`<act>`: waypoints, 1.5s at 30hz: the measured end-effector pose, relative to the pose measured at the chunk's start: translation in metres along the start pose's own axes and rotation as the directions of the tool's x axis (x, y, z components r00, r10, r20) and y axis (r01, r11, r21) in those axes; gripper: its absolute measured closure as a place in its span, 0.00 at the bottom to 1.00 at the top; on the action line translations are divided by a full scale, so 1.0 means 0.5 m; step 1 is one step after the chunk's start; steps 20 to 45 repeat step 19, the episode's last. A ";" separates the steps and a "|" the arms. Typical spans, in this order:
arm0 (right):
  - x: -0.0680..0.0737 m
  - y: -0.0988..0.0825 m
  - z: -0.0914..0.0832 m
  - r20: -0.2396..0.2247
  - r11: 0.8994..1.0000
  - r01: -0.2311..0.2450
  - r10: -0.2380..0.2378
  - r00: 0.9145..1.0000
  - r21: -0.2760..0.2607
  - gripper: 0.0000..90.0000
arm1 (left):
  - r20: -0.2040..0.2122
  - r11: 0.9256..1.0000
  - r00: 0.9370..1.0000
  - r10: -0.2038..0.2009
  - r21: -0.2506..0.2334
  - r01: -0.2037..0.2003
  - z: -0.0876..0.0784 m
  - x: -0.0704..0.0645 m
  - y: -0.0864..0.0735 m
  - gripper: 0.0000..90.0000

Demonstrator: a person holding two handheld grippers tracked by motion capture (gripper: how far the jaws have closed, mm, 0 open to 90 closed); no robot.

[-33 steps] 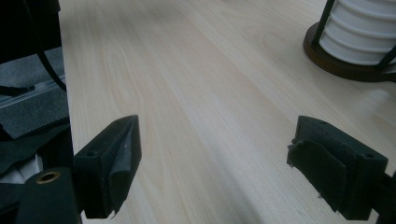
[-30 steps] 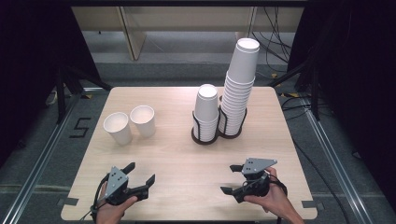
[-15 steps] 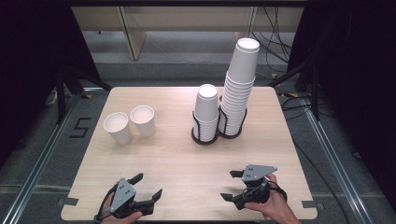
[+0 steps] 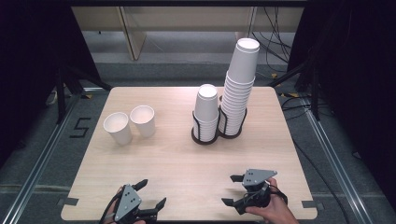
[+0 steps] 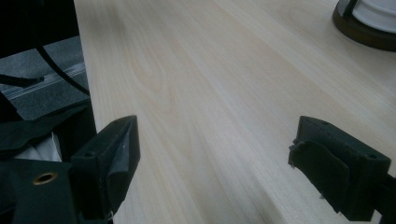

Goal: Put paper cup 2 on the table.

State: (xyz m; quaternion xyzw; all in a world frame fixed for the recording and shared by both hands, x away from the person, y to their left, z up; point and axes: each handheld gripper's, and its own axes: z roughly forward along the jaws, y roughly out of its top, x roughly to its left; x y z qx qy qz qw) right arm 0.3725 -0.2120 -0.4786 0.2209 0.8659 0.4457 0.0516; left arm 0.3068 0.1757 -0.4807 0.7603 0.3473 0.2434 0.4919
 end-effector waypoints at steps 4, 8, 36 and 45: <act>-0.001 -0.002 0.003 0.001 1.000 0.013 -0.013 1.000 -0.001 0.18 | -0.002 1.000 1.000 0.002 0.001 -0.002 -0.002 0.003 0.001 0.16; 0.000 -0.003 0.004 0.000 1.000 0.011 -0.011 1.000 0.005 0.18 | 0.000 1.000 1.000 -0.007 -0.009 0.007 0.000 0.004 0.000 0.16; -0.003 -0.005 0.004 0.003 1.000 0.002 -0.002 1.000 0.011 0.18 | -0.004 1.000 1.000 -0.007 0.005 0.007 0.001 0.004 0.001 0.16; -0.003 -0.005 0.004 0.003 1.000 0.002 -0.002 1.000 0.011 0.18 | -0.004 1.000 1.000 -0.007 0.005 0.007 0.001 0.004 0.001 0.16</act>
